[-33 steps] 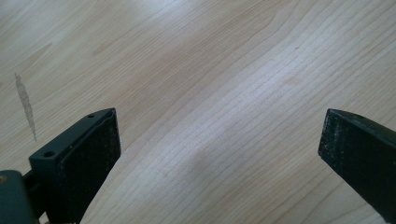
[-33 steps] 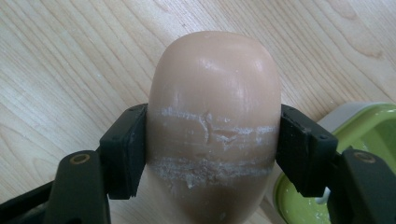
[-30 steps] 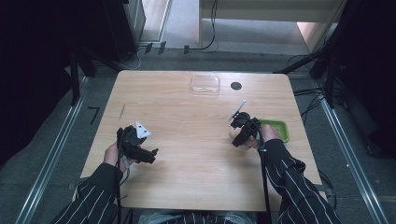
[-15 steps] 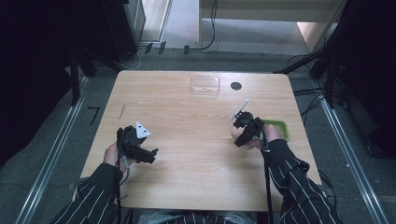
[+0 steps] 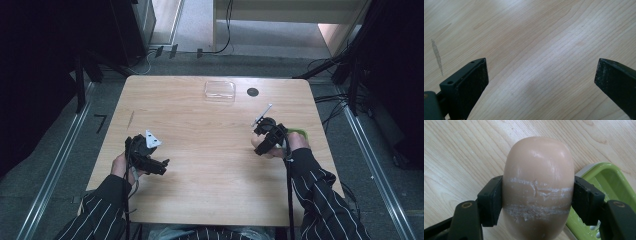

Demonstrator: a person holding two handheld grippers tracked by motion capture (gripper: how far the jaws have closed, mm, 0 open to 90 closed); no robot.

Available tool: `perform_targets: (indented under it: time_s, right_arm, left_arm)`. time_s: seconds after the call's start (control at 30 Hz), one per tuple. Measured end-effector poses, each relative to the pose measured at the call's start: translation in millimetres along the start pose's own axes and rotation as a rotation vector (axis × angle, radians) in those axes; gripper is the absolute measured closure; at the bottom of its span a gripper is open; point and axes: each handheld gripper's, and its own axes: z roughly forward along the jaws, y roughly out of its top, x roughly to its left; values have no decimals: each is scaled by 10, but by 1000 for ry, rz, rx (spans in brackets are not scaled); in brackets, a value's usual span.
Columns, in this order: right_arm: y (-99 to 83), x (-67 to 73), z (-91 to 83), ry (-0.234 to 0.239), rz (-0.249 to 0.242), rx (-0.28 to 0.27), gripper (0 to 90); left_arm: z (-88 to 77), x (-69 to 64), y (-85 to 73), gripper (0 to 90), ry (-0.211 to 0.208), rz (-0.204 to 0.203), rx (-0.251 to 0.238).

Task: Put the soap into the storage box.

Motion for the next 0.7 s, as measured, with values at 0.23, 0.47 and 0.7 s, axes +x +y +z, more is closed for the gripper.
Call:
perform_targets:
  time_s: [0.23,0.47,0.7]
  right_arm:
    - [-15,-18,-31,-5,7,-4,330]
    - [-49,-60,-57,-8,6,0,330]
    - [-78,-82,-80,-7,5,-3,331]
  left_arm:
    - [-1,-1,-1,0,0,-2,-1]
    - [-5,0,0,0,2,-2,-4]
    - [-7,0,-1,0,2,-4,-4]
